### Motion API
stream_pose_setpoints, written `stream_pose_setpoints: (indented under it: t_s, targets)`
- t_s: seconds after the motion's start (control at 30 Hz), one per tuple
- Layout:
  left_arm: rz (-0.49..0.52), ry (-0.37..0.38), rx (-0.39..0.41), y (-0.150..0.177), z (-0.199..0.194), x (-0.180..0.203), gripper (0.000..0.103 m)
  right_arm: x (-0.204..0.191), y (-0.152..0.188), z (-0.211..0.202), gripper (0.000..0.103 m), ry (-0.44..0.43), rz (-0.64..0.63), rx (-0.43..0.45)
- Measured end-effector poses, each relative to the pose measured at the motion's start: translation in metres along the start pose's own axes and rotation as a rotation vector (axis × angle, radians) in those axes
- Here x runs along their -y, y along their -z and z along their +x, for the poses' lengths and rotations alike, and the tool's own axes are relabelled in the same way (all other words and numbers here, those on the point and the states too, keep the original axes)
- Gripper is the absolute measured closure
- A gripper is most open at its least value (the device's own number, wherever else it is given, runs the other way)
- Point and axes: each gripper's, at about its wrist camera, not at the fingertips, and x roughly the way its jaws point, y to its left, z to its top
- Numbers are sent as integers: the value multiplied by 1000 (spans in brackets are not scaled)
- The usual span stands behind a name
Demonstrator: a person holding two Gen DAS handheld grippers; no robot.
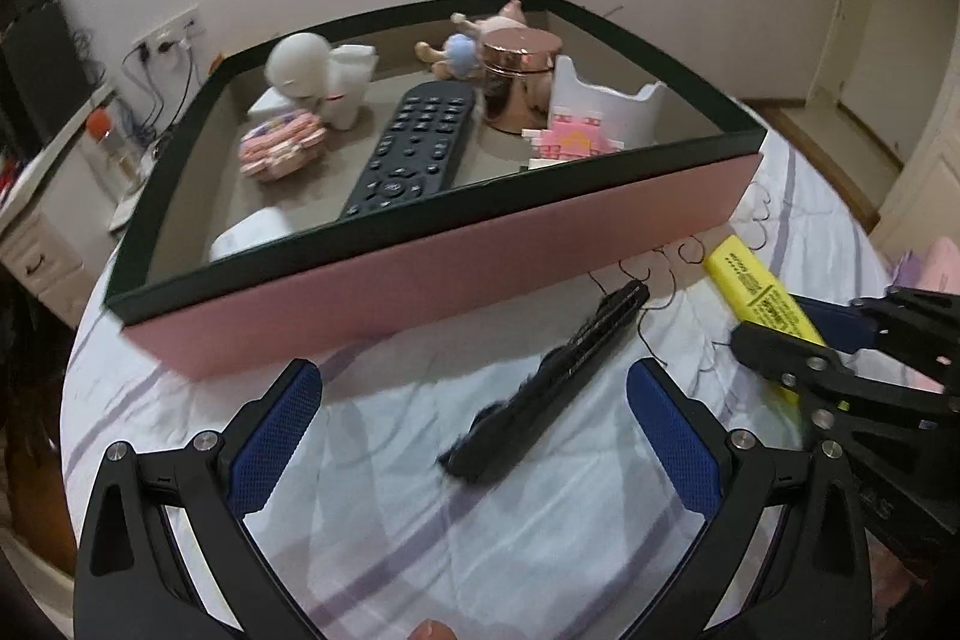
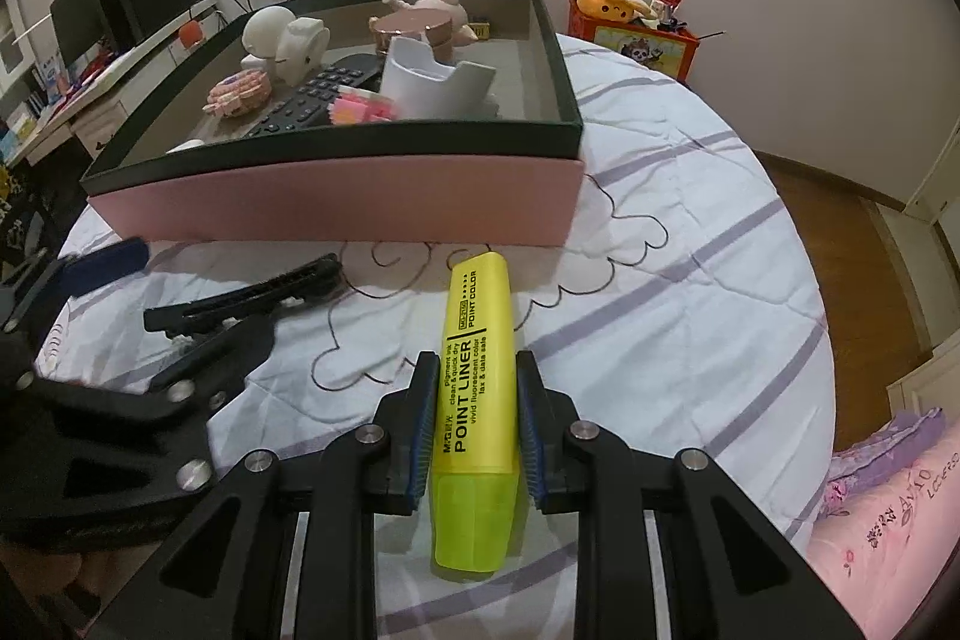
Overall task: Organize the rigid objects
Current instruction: 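Grasp the black hair clip with the left tool while the right tool grasps the yellow highlighter, then carry hair clip and highlighter over the tray and open both tools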
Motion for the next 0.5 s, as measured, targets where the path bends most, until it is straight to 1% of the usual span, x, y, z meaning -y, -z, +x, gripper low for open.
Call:
stream_pose_setpoints:
  t_s: [0.07,0.1,0.17,0.2,0.23,0.3,0.4,0.43,0.47,0.5]
  targets:
    - [12,10,-25,-2,11,2,5,0,0,1,79,-5,2,-2]
    - [9,33,-42,-2,16,2,15,1,0,1,79,-5,0,-2]
    - [0,57,-29,-3,13,1,31,0,-1,2,79,-4,-2,-3]
    - [0,64,-26,-3,12,1,48,0,-2,3,79,-5,-1,-3]
    - [-5,70,-24,-4,10,-1,61,0,-2,3,79,-6,1,-3]
    - [-23,88,-26,-3,9,-5,68,0,-2,2,79,-6,1,-2]
    - [-68,145,-26,2,3,-15,75,0,-2,1,79,-13,-5,-1]
    - [-79,156,-24,5,0,-17,82,-1,-1,1,79,-18,-8,-2]
    - [-88,167,-27,7,0,-18,87,-2,0,1,79,-22,-9,-3]
    - [-101,174,-26,9,-2,-19,87,-2,0,0,79,-27,-9,-3]
